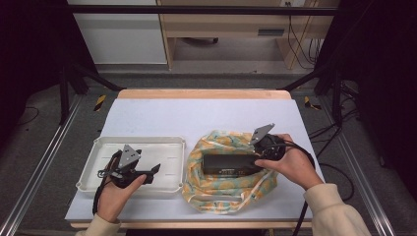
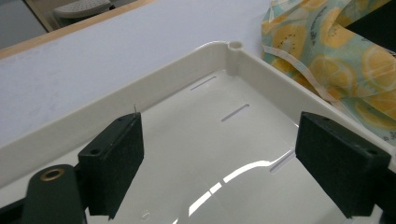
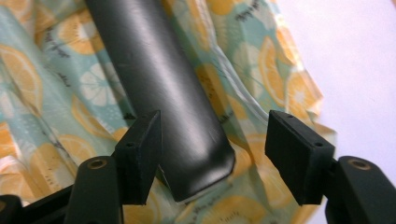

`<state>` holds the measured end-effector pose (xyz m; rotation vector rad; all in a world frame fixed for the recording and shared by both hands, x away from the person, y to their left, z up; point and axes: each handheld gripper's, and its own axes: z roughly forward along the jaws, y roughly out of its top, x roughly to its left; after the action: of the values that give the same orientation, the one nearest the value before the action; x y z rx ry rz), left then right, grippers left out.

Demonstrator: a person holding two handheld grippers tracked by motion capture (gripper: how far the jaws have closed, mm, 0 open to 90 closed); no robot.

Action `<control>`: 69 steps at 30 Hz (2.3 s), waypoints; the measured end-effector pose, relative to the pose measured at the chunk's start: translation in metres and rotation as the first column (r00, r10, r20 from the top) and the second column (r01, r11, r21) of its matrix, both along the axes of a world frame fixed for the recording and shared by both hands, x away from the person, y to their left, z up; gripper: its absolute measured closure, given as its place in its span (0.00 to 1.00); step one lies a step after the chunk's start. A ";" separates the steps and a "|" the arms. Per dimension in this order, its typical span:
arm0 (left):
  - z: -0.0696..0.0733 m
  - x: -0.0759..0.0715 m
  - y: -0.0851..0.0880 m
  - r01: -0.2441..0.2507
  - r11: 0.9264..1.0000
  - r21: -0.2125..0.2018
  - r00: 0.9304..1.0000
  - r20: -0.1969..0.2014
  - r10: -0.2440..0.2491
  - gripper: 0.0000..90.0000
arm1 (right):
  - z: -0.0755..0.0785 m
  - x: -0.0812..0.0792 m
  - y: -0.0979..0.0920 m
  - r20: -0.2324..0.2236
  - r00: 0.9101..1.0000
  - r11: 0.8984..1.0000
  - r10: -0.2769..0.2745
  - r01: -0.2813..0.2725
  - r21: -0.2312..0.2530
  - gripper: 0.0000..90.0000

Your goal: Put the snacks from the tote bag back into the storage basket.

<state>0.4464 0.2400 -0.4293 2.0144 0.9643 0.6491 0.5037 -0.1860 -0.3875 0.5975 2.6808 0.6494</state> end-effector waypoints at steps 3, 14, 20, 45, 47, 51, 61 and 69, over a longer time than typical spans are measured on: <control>-0.001 0.000 0.001 -0.004 1.000 -0.002 1.000 -0.006 0.004 0.17 | -0.001 0.001 0.004 -0.010 0.999 0.999 0.032 -0.032 0.005 0.42; -0.003 -0.002 -0.002 0.011 1.000 0.008 1.000 -0.011 -0.011 0.18 | -0.015 0.002 0.017 -0.066 0.992 0.993 0.104 -0.107 -0.057 0.38; -0.004 -0.002 -0.002 0.013 1.000 0.011 1.000 -0.015 -0.013 0.18 | -0.021 0.008 0.017 -0.098 0.990 0.990 0.103 -0.111 -0.082 0.36; -0.010 -0.003 -0.005 0.027 0.999 0.035 0.999 -0.047 -0.025 0.19 | -0.044 0.021 0.019 -0.186 0.969 0.974 0.161 -0.186 -0.129 0.40; -0.009 -0.003 -0.005 0.026 0.999 0.035 0.999 -0.046 -0.025 0.19 | -0.044 0.020 0.017 -0.183 0.970 0.975 0.163 -0.186 -0.119 0.42; -0.009 -0.003 -0.004 0.026 0.999 0.038 0.999 -0.047 -0.025 0.19 | -0.042 0.017 0.013 -0.170 0.968 0.973 0.183 -0.203 -0.108 0.46; -0.009 -0.003 -0.004 0.026 0.999 0.038 0.998 -0.049 -0.024 0.19 | -0.037 0.012 0.010 -0.130 0.968 0.971 0.213 -0.225 -0.080 0.47; -0.010 -0.003 -0.004 0.025 0.999 0.036 0.998 -0.051 -0.023 0.19 | -0.028 0.008 0.005 -0.102 0.967 0.970 0.232 -0.238 -0.045 0.48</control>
<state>0.4436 0.2356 -0.4392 2.0806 0.9627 0.6094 0.5121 -0.1811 -0.4159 0.3040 2.8769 0.6165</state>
